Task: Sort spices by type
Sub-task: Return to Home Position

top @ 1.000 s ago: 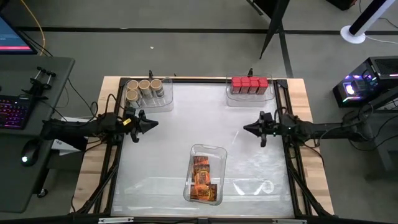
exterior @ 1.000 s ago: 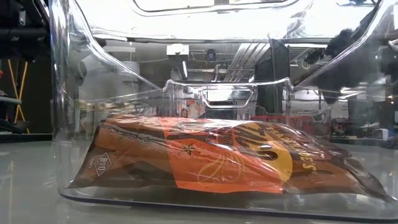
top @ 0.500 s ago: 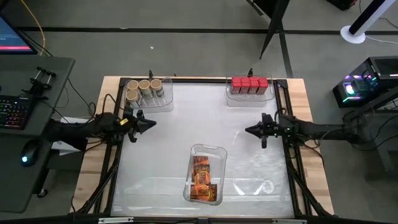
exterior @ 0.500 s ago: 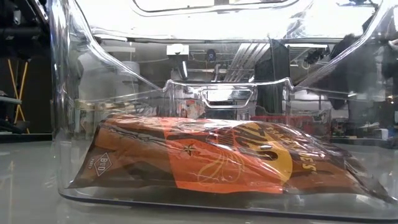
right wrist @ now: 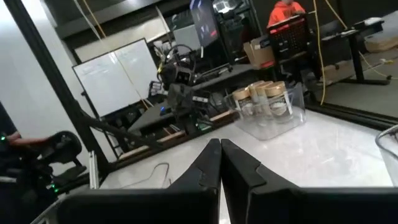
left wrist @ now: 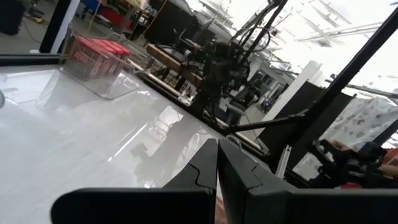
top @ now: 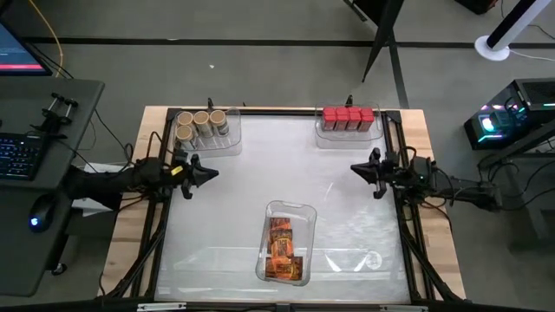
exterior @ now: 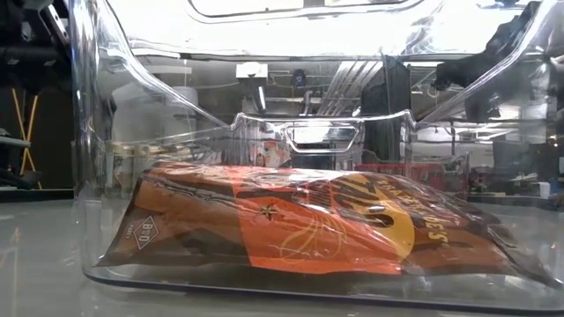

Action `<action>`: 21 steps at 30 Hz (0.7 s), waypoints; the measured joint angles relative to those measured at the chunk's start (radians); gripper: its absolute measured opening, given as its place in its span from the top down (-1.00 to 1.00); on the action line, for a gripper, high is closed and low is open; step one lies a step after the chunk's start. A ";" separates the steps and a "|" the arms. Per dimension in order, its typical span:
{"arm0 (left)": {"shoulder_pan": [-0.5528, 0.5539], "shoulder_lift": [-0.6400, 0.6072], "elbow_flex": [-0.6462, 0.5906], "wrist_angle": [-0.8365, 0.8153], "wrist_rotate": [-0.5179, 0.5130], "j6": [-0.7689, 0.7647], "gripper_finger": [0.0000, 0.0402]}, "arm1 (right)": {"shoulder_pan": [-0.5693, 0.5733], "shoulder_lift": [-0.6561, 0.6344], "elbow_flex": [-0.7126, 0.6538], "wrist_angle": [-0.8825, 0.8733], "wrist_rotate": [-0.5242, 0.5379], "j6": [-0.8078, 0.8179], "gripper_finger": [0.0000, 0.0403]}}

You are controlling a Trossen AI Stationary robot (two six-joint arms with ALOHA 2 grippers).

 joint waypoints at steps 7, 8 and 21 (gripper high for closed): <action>-0.005 0.003 0.000 0.000 0.001 0.000 1.00 | -0.004 0.015 0.000 -0.032 0.000 0.000 1.00; -0.005 0.005 0.000 -0.001 0.000 0.000 1.00 | -0.004 0.015 0.000 -0.037 0.000 0.000 1.00; -0.005 0.010 0.000 -0.001 0.000 0.000 1.00 | -0.004 0.015 0.000 -0.085 0.000 0.000 1.00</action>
